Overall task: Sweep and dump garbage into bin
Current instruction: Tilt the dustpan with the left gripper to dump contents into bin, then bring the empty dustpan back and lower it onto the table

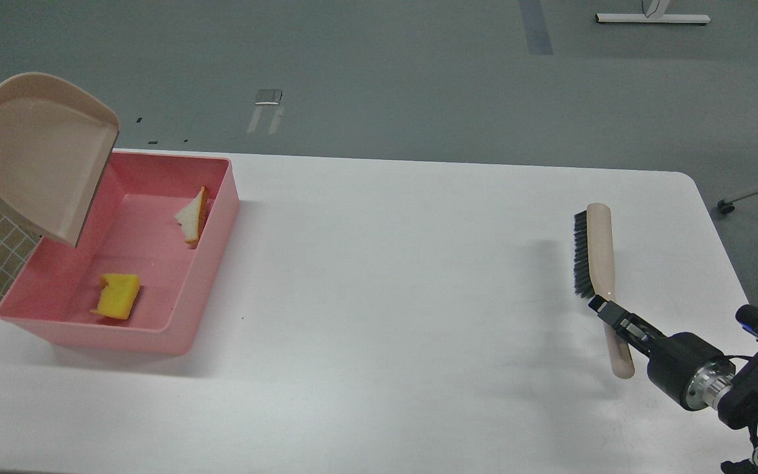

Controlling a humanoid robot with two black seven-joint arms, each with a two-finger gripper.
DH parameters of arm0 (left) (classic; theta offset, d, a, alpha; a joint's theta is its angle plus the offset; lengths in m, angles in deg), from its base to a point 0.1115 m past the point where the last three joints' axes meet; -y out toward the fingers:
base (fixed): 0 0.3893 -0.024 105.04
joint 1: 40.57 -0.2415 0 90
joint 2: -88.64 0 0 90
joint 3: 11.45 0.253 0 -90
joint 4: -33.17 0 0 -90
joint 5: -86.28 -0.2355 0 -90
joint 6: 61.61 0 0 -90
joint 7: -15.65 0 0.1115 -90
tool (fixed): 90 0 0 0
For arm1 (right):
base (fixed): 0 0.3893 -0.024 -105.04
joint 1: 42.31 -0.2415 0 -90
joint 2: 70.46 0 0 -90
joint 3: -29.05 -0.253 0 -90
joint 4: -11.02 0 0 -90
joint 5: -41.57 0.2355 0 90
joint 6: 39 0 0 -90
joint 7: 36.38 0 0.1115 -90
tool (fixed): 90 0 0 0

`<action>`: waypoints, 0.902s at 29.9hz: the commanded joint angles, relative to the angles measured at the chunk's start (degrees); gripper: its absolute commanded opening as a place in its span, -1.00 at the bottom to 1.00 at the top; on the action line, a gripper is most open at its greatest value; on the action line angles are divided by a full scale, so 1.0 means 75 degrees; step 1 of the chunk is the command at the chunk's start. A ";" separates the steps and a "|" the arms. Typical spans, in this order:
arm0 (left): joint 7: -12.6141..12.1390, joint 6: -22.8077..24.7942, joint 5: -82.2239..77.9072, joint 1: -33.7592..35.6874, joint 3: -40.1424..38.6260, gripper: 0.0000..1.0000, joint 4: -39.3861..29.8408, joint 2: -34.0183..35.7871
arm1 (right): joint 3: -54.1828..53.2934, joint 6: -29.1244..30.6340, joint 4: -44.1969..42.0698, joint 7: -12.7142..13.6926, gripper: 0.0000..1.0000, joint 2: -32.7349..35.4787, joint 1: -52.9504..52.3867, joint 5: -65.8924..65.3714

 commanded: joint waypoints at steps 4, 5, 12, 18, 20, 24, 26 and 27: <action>-0.0001 -0.0033 0.0802 0.0139 0.0022 -0.92 0.0119 0.0019 | -0.0002 0.0000 0.0003 0.0000 -0.49 0.0000 -0.0017 0.0000; -0.0001 0.0038 0.0979 0.0162 0.0010 -0.92 0.0119 0.0019 | -0.0002 0.0000 0.0003 0.0000 -0.49 0.0000 -0.0029 0.0000; -0.0001 0.2191 0.3765 0.1227 0.0022 -0.96 0.0130 0.0019 | -0.0002 0.0000 0.0003 0.0000 -0.49 0.0035 -0.0064 0.0000; -0.0001 0.2682 0.5303 0.1217 0.0010 -0.97 0.0014 -0.0121 | -0.0002 0.0000 0.0015 0.0000 -0.49 0.0035 -0.0075 0.0012; -0.0001 0.2682 0.5305 0.1182 0.0022 -1.00 -0.0010 -0.0296 | -0.0002 0.0000 0.0015 0.0000 -0.49 0.0035 -0.0087 0.0012; -0.0001 0.2682 0.5305 0.1123 0.0209 -1.00 -0.0256 -0.1222 | -0.0002 0.0000 0.0027 0.0000 -0.49 0.0059 -0.0204 0.0036; -0.0001 0.2652 0.5281 0.1112 0.0291 -1.00 -0.0489 -0.1515 | -0.0002 0.0000 0.0027 0.0000 -0.49 0.0082 -0.0239 0.0047; -0.0001 0.2617 0.5281 0.1111 0.0326 -1.00 -0.0560 -0.1609 | -0.0002 0.0000 0.0027 0.0000 -0.49 0.0082 -0.0251 0.0047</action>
